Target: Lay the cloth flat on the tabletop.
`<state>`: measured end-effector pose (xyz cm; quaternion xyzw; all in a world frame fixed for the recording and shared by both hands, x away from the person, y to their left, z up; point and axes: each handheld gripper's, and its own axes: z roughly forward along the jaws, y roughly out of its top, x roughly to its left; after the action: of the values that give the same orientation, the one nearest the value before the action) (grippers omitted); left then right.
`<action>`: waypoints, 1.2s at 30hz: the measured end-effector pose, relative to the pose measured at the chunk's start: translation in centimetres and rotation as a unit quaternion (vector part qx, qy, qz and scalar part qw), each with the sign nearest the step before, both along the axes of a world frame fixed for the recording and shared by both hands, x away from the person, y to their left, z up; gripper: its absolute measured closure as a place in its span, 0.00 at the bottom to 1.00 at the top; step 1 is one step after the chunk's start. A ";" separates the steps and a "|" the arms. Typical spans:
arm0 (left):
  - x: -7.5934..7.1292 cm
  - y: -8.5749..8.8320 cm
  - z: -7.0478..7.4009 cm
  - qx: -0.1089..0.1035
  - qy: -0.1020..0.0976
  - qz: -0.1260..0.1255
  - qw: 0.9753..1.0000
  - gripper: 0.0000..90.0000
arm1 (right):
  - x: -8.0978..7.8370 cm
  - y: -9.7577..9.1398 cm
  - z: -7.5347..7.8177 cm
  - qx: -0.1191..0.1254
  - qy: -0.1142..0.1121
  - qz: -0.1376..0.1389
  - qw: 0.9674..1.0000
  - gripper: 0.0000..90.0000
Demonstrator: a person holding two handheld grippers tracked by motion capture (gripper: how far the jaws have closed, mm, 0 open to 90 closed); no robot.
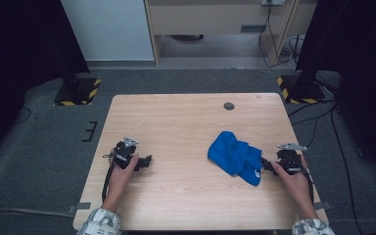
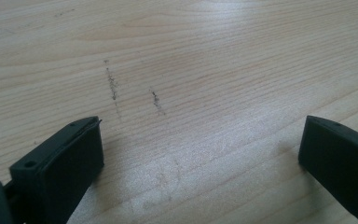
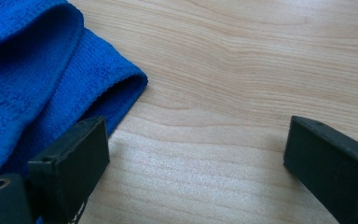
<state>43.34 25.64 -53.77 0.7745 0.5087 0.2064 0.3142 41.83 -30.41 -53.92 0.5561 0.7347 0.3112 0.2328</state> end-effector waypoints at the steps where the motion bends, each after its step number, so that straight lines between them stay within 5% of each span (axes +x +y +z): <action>1: 0.0 0.0 0.0 0.000 0.000 0.000 1.000 0.00 | 0.0 0.0 0.0 0.000 0.000 0.000 1.000 0.06; 13: -0.3 0.0 0.0 0.001 0.000 0.009 1.000 0.00 | 0.0 0.0 0.2 -0.002 0.002 0.006 1.000 0.11; 20: -0.5 0.0 0.0 0.001 0.000 0.010 1.000 0.00 | -0.2 0.5 2.1 0.012 -0.041 0.025 0.999 0.28; 27: -0.5 0.0 0.0 0.001 0.000 0.009 1.000 0.00 | -1.0 3.3 4.7 0.060 -0.087 0.084 0.991 0.43; 31: -0.5 0.0 0.0 0.001 0.000 0.007 1.000 0.00 | -1.1 5.6 4.8 0.073 -0.079 0.127 0.986 0.40; 36: -0.4 0.0 0.0 0.001 0.000 0.005 1.000 0.00 | -0.5 7.3 4.1 0.069 -0.060 0.144 0.985 0.25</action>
<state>42.92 25.67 -53.76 0.7722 0.5122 0.2085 0.3128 41.34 -23.15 -49.80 0.4392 0.7686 0.4246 0.1900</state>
